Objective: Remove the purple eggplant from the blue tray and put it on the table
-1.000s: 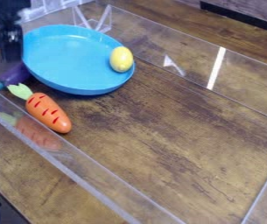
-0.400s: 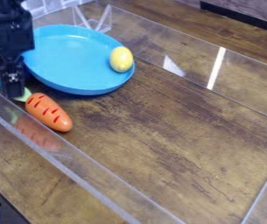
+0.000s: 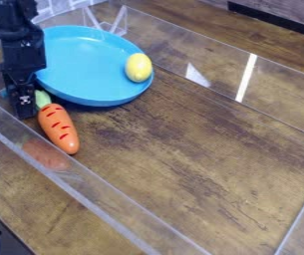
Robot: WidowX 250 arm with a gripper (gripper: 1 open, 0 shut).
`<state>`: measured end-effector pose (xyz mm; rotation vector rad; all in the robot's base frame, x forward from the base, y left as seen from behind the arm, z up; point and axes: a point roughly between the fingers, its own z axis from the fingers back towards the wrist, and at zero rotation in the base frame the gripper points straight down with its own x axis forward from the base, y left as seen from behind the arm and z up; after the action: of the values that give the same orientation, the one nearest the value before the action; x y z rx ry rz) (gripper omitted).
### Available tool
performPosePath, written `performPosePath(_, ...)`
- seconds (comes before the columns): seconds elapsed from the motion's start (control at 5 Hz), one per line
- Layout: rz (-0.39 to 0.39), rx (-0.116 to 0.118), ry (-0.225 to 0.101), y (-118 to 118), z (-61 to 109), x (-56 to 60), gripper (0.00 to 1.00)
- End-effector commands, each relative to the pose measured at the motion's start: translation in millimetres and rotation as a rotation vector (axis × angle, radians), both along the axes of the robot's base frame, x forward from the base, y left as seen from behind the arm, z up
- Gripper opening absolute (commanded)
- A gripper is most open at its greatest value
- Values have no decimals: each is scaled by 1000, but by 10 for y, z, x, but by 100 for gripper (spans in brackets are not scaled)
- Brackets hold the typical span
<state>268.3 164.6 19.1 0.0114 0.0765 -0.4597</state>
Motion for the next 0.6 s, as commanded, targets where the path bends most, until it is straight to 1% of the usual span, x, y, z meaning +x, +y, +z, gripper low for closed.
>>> performPosePath(0.0, 65, 16, -28, -7, 83, 103, 0)
performPosePath(0.4, 124, 15, -18, 48, 77, 18, 0)
